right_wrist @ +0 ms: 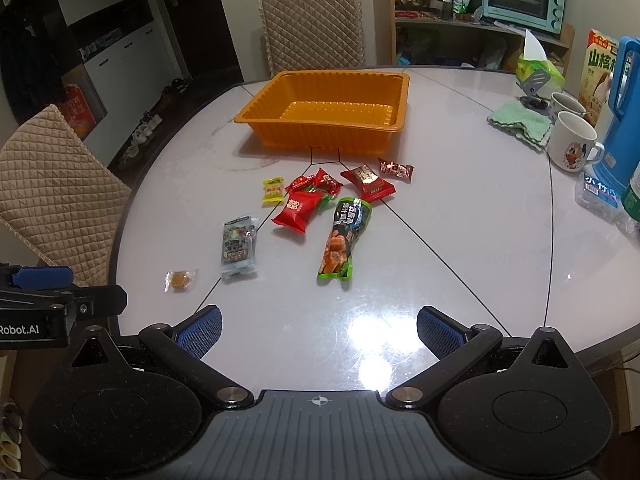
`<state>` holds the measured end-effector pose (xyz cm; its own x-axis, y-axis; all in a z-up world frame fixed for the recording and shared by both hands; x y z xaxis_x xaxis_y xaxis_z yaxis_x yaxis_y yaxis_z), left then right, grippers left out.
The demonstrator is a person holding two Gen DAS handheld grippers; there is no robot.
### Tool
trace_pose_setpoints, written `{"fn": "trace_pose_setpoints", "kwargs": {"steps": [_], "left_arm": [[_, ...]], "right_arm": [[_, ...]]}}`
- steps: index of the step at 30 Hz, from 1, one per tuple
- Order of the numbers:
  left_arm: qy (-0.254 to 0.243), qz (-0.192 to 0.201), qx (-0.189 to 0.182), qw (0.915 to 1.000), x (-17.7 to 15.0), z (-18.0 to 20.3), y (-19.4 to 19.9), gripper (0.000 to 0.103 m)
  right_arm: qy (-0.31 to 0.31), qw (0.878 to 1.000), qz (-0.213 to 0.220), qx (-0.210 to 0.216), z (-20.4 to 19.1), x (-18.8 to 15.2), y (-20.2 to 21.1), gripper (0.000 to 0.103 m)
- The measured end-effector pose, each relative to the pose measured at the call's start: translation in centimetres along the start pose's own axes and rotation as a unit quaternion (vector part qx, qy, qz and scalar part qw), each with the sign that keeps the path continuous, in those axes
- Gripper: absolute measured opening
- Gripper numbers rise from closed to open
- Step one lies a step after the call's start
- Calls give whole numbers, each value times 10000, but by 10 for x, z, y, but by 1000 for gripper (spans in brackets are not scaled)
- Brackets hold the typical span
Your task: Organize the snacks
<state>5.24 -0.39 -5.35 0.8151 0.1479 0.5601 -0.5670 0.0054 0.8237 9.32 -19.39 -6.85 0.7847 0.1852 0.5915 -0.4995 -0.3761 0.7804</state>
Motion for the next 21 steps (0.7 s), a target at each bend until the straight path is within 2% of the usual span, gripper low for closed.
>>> {"fn": "trace_pose_setpoints", "kwargs": {"steps": [7,14,21], "left_arm": [[-113,-51,23,9999,2,5,-12,83],[-269,17,258,9993,-2,7,-29,82],[-478,92,355,9982,-8,3,-53,73]], "right_arm": [[-81,9999,30,126,16,-2,-9,103],[-179,9991,210,327,43,-3,-16,103],[-189,9986,300,401,57,-4,-25,103]]}}
Point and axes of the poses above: each gripper's, at about its wrist camera, not at the fingertips, and y roughly against the way its jaws point, z to its right, x to its top, the point moved 6 cm from there along -y, roughly the way its jaws point
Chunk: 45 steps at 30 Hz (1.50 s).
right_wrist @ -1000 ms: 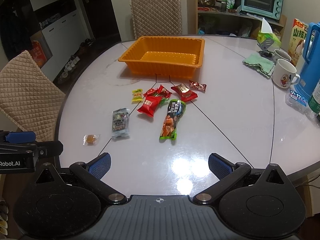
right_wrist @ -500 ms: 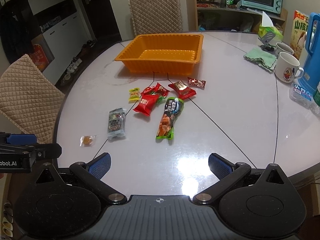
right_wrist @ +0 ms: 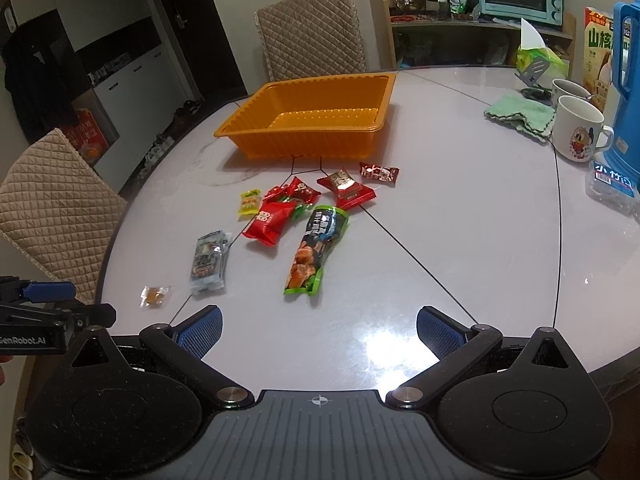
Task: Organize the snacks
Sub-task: 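Reach the left tool to the small wrapped cake and close on it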
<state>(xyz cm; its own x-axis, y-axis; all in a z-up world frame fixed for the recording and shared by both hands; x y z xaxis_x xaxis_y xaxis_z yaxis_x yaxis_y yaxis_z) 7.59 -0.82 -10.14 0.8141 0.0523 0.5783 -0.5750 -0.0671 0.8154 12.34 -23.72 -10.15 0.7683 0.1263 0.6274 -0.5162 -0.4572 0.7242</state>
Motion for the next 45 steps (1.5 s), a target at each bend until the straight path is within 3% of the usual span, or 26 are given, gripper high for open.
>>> {"fn": "trace_pose_setpoints", "kwargs": {"steps": [3,12,19,30,34,36,45], "left_arm": [[-32,-33,-14,10000,-3,-6,-14,64],[29,-175,-153,9997,-5,-35,-59,58],[-467,-218,-293,9982,-5,-51,-87,51],[-1362,-266,-504,9890,-6,-57,-107,47],[-1289,-327,-613,9892,-1,-59,-116,41],[-1219,-369,-666,9896,1,-59,-119,34],[-1187,-392,-832,9887,3,-52,-121,22]], "right_arm": [[-87,10000,2,-16,3,-2,-5,103],[-310,9991,-74,-293,2,-6,-24,103],[-632,9963,-220,-539,3,-3,-47,103],[-750,9934,-423,-759,-4,-1,-64,103],[-773,9926,-445,-823,-5,-2,-65,103],[-806,9920,-460,-860,-4,-3,-64,103],[-838,9910,-478,-927,-1,-3,-63,103]]}}
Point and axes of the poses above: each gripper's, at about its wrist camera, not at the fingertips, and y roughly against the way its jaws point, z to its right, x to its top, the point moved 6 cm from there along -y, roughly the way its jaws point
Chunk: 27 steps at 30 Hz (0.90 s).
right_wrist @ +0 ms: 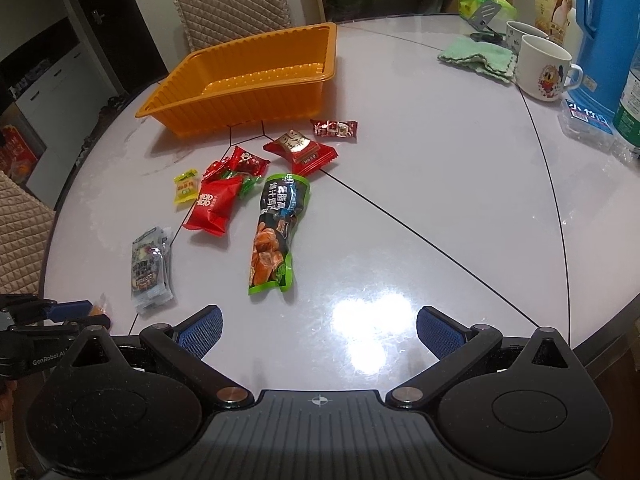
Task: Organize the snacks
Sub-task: 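Reach the left tool to the small wrapped cake and close on it, then grasp the green sausage stick pack with the right tool while the left holds the cake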
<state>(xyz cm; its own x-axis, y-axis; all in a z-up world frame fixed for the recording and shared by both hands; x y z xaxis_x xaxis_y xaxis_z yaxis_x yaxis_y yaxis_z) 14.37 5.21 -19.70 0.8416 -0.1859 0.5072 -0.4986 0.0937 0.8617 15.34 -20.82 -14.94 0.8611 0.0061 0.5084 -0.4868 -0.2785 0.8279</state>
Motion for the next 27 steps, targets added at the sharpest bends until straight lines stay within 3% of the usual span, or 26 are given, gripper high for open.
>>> {"fn": "trace_pose_setpoints", "kwargs": {"steps": [6,14,17,19,27], "left_arm": [[63,-13,16,10000,2,1,-1,19],[499,197,179,9984,18,-11,12,19],[626,288,244,9973,29,-16,17,18],[680,342,299,9967,35,-20,19,19],[743,415,447,9954,57,-31,15,19]], "right_arm": [[55,10000,32,8,-1,3,-3,103],[323,9993,212,28,-11,14,-10,103],[448,9985,292,121,-19,20,-16,87],[457,9984,269,200,-22,25,-24,84],[492,9983,165,253,-30,39,-60,55]]}}
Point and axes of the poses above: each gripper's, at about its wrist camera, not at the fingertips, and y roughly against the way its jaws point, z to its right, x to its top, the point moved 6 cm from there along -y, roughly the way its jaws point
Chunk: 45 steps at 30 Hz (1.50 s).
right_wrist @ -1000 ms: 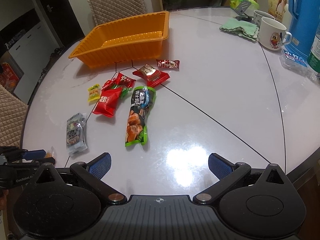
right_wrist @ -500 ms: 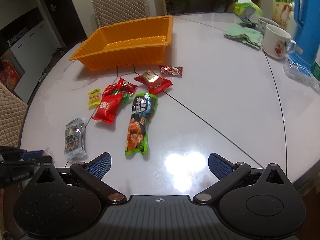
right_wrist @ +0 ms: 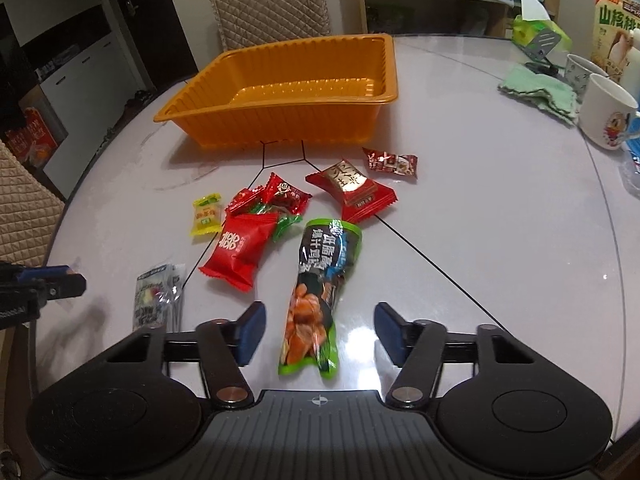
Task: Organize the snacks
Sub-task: 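Grasp the green sausage stick pack with the right tool while the left holds the cake, then carry both snacks over the orange tray and open both tools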
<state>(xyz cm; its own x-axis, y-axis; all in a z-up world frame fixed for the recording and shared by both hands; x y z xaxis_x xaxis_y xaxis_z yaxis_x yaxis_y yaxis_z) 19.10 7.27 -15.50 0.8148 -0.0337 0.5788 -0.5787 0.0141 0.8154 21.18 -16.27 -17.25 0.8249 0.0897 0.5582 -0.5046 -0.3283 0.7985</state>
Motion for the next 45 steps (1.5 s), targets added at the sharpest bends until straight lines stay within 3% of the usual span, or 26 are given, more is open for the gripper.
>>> {"fn": "trace_pose_setpoints", "kwargs": {"steps": [6,21,31,38,45], "left_arm": [[-49,21,-25,10000,8,1,-4,19],[-85,64,-71,9999,19,0,-10,19],[-114,193,-140,9997,34,3,-4,19],[-171,420,-305,9985,68,12,-5,19],[-144,678,-477,9965,126,21,-24,19]], "right_arm": [[-27,9998,-184,-37,-2,4,-24,39],[44,9995,-215,-218,-8,10,-37,30],[-48,10000,-45,-24,-8,18,-12,29],[-118,9997,134,194,-8,43,5,29],[-153,9979,432,462,-11,93,3,30]]}}
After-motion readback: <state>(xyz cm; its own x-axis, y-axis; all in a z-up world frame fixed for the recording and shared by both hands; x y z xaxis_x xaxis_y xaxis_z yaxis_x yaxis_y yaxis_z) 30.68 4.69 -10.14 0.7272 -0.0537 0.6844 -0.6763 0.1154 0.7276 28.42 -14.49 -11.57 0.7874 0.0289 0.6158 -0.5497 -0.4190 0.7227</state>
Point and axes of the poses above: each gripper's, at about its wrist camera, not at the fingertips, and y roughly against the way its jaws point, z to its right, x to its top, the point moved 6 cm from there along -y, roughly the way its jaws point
